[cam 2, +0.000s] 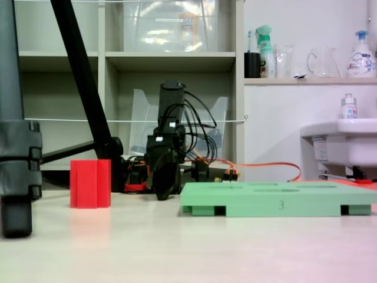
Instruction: Put the cross columnar block into the corresponding hole
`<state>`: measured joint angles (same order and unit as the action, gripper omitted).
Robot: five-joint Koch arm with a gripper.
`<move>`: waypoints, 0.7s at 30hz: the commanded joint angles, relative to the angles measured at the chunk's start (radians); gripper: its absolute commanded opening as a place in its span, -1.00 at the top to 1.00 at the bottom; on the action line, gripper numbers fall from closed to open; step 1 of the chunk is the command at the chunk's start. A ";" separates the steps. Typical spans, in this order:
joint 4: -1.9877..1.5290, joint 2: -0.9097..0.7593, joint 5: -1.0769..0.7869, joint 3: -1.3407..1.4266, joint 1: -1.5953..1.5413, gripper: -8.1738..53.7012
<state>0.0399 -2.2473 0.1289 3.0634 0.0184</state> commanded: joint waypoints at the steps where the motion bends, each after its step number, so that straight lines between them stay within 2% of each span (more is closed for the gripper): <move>1: -0.015 -0.066 0.399 0.072 0.028 -0.37; 8: -0.017 -0.066 0.426 0.074 0.012 -0.36; 9: 0.032 -0.066 0.526 0.066 0.021 -0.35; 11: 0.081 -0.066 0.973 0.008 0.089 -0.31; 12: 0.061 -0.066 1.043 -0.057 0.140 -0.27; 14: -0.135 -0.066 1.123 -0.212 0.190 -0.20; 17: -0.627 -0.058 1.223 -0.543 0.233 -0.17; 21: -0.907 -0.060 1.267 -0.781 0.235 -0.10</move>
<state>-0.7900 -2.2473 1.3652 2.3531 0.2439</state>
